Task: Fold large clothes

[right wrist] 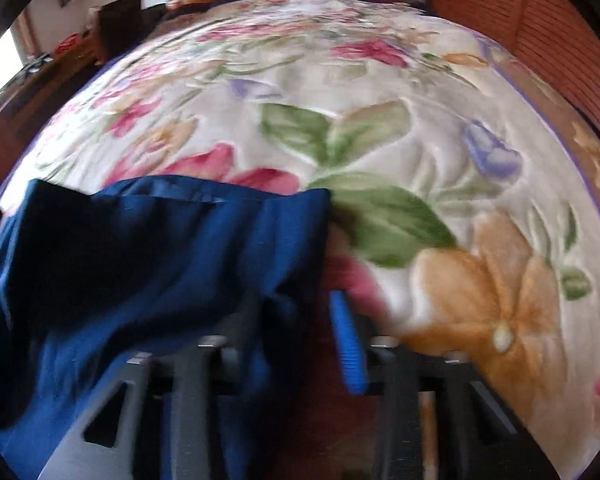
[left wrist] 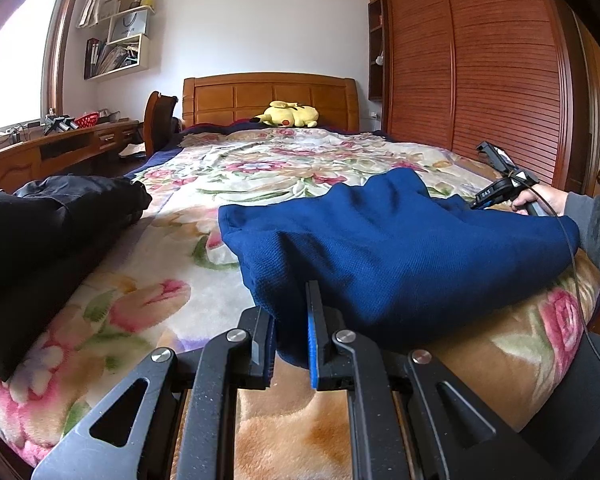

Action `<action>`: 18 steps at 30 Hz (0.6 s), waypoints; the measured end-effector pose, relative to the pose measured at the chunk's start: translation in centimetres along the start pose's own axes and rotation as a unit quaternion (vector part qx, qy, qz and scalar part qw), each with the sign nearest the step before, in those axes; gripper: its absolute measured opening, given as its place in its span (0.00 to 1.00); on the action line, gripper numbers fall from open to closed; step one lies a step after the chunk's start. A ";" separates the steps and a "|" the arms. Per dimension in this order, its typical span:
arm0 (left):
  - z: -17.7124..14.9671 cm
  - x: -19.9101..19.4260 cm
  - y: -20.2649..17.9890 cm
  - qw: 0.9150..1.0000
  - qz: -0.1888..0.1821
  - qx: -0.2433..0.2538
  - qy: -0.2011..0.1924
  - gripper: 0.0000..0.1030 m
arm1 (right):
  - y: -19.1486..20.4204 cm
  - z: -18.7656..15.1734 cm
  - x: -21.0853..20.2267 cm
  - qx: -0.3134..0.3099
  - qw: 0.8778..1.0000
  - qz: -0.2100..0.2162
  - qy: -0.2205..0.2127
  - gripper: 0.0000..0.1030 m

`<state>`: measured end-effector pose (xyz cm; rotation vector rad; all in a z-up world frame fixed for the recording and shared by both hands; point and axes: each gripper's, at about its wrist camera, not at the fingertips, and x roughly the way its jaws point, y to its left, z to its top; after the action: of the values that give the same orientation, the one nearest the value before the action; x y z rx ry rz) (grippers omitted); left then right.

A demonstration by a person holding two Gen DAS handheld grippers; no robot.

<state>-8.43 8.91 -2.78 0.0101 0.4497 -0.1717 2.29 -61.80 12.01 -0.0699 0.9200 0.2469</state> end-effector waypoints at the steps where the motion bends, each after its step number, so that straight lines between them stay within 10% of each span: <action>1: 0.0 0.0 0.0 1.000 0.000 0.000 0.000 0.11 | 0.3 -0.1 -0.5 -0.016 1.000 -0.001 -0.008 0.05; 13: 0.0 0.0 0.1 1.000 -0.001 0.001 0.000 0.11 | -0.5 -0.2 -3.8 -0.021 0.994 -0.101 -0.037 0.04; 18: 0.0 0.0 0.1 1.000 -0.001 0.001 0.000 0.11 | 1.5 -1.1 -7.9 -0.034 0.993 -0.091 -0.071 0.49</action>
<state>-8.44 9.06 -2.78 0.0108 0.4492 -0.1749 -3.55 -62.02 17.69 -0.1963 0.7591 0.1111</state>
